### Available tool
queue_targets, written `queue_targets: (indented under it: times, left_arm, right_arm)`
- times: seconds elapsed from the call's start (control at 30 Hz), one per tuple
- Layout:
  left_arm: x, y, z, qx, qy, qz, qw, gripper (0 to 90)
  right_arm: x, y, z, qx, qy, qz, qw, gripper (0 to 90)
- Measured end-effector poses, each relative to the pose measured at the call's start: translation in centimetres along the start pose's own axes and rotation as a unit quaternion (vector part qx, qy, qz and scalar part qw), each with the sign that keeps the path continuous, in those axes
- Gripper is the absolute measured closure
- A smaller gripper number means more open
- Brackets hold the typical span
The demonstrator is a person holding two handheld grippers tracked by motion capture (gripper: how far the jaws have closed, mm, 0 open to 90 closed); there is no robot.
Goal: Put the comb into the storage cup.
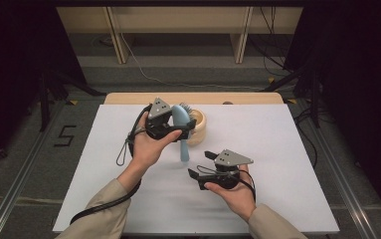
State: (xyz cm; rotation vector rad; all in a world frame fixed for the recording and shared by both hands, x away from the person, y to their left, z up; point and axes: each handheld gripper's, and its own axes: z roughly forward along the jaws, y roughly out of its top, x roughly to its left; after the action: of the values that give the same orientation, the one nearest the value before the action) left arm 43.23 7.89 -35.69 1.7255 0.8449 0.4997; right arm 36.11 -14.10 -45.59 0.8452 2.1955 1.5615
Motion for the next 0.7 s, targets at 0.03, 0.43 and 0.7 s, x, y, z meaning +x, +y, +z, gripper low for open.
queue_targets:
  times: [0.03, 0.43, 0.7]
  left_arm:
    - [0.0, 0.0, 0.0, 0.0, 0.001, 0.0, 1.0, 19.2]
    - [0.2, 0.5, -0.3, -0.008, 0.005, 0.004, 0.9999, 19.2]
    - [0.2, 0.8, -0.5, -0.009, 0.006, 0.005, 0.9999, 19.2]
  right_arm:
    - [-0.1, 0.0, -0.2, -0.001, -0.001, 0.0, 1.0, 15.6]
    - [-1.6, -0.4, -2.6, -0.014, -0.019, 0.0, 0.9997, 15.9]
    - [-2.4, -0.7, -4.2, -0.02, -0.031, 0.001, 0.9993, 16.0]
